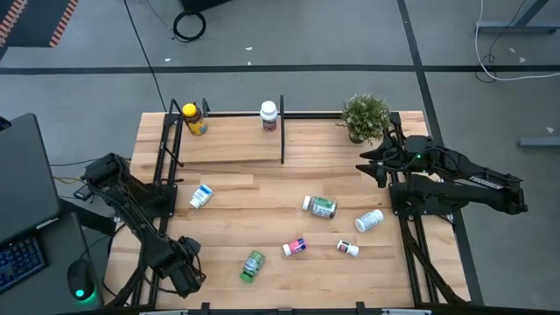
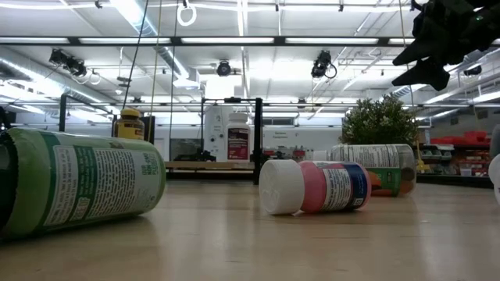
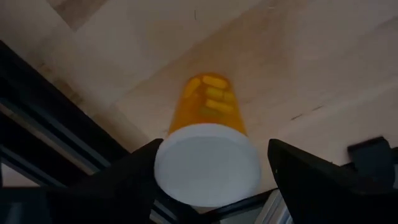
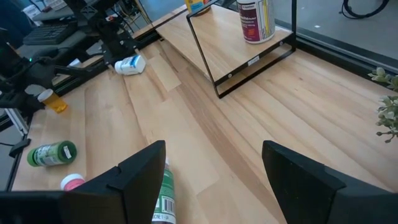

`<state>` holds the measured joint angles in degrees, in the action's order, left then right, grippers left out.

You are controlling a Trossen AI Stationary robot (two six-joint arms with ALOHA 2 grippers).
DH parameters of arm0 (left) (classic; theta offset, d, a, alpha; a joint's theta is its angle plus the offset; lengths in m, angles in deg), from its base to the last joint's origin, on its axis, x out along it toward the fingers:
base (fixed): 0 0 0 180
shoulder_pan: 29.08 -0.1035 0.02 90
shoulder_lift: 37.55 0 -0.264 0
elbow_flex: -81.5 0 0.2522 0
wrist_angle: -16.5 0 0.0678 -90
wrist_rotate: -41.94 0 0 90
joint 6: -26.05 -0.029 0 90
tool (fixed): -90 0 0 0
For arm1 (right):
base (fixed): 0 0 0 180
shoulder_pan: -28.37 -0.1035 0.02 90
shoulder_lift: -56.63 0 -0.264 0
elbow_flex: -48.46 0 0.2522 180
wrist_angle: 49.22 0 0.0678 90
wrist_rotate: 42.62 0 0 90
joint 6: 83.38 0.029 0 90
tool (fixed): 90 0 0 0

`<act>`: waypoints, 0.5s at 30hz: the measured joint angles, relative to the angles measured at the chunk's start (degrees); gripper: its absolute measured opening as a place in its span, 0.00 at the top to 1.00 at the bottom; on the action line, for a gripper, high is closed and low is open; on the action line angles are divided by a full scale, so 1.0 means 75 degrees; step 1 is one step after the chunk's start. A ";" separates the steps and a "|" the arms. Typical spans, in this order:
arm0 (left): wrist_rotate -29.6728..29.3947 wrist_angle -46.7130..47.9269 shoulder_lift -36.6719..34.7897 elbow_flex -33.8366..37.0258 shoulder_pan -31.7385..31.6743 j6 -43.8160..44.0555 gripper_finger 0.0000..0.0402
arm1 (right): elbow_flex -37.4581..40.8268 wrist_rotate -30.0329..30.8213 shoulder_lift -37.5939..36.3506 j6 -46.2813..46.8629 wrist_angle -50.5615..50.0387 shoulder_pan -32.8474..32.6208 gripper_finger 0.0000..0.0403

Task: Pick and place medicine bottles onto shelf by color
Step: Put the orange medicine bottle on the shelf

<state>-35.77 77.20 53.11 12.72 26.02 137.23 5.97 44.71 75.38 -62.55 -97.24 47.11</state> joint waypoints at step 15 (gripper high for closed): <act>0.0000 0.0375 0.0011 0.0000 -0.0077 -0.0199 0.49 | 0.0000 0.0000 -0.0001 -0.0002 0.0003 0.0000 0.32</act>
<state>-35.77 80.01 53.19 12.72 25.44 135.74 5.97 44.71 75.37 -62.56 -97.22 47.11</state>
